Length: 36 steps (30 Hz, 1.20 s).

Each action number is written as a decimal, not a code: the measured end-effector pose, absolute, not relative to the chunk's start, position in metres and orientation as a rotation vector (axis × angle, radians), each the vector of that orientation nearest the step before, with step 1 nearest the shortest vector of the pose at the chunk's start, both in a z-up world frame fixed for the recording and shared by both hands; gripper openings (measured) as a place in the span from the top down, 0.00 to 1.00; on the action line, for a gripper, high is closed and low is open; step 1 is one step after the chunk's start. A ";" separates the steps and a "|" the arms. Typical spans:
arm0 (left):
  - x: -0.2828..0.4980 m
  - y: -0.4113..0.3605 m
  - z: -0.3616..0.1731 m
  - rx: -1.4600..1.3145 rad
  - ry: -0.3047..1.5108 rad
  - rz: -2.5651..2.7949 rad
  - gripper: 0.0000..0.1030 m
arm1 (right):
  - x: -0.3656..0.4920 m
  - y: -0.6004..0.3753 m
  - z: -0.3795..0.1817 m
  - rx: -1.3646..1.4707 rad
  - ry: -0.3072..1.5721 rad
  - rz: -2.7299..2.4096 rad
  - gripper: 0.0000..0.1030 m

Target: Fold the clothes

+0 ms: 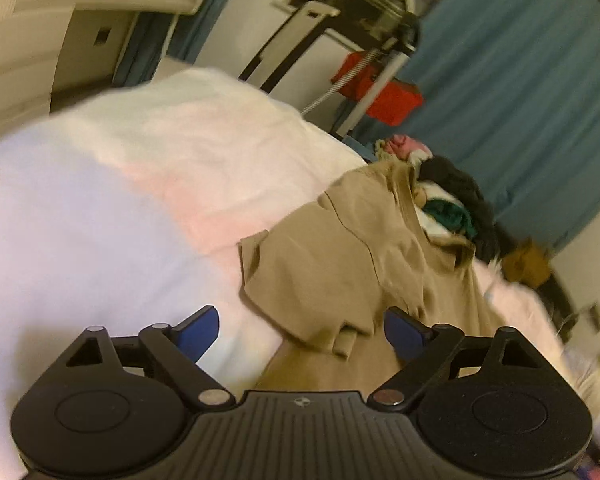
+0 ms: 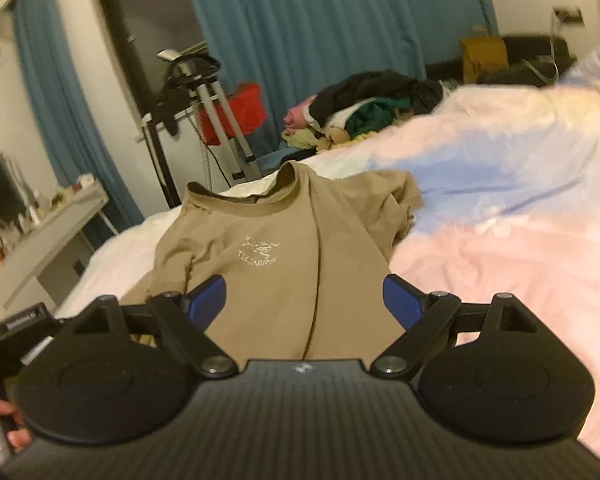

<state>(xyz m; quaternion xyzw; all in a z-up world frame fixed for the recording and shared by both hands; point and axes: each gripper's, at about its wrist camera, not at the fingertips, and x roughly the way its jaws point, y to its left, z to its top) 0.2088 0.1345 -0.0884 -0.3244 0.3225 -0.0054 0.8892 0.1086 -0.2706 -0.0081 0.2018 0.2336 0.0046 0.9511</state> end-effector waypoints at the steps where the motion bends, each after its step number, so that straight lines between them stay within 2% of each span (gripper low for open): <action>1: 0.215 0.140 -0.092 -0.709 0.672 -0.009 0.18 | 0.111 -0.274 -0.011 0.436 0.489 -0.001 0.16; 3: 0.227 0.152 -0.098 -0.764 0.669 0.005 0.20 | 0.117 -0.282 -0.017 0.487 0.512 -0.011 0.16; 7: 0.253 0.177 -0.111 -0.861 0.645 0.031 0.34 | 0.125 -0.289 -0.024 0.537 0.533 0.000 0.16; 10: 0.272 0.192 -0.118 -0.949 0.625 0.007 0.39 | 0.133 -0.287 -0.029 0.535 0.547 0.010 0.16; 12: 0.285 0.193 -0.125 -0.969 0.664 -0.025 0.40 | 0.140 -0.284 -0.035 0.532 0.565 0.018 0.16; 14: 0.295 0.187 -0.127 -0.899 0.730 -0.030 0.46 | 0.149 -0.283 -0.041 0.533 0.590 0.026 0.16; 17: 0.302 0.181 -0.123 -0.756 0.776 -0.027 0.61 | 0.158 -0.283 -0.051 0.550 0.630 0.038 0.16; 19: 0.306 0.186 -0.119 -0.734 0.787 -0.042 0.88 | 0.162 -0.282 -0.056 0.567 0.652 0.040 0.16; 21: 0.310 0.196 -0.114 -0.738 0.797 -0.049 0.93 | 0.165 -0.283 -0.061 0.583 0.673 0.039 0.16; 30: 0.405 0.200 -0.004 -0.341 0.601 0.162 0.95 | 0.176 -0.274 -0.061 0.542 0.672 0.035 0.16; 33: 0.444 0.187 0.001 -0.184 0.630 0.244 0.95 | 0.182 -0.264 -0.058 0.447 0.644 0.032 0.16; 36: 0.476 0.173 -0.018 -0.110 0.662 0.315 0.95 | 0.187 -0.259 -0.060 0.390 0.639 0.033 0.16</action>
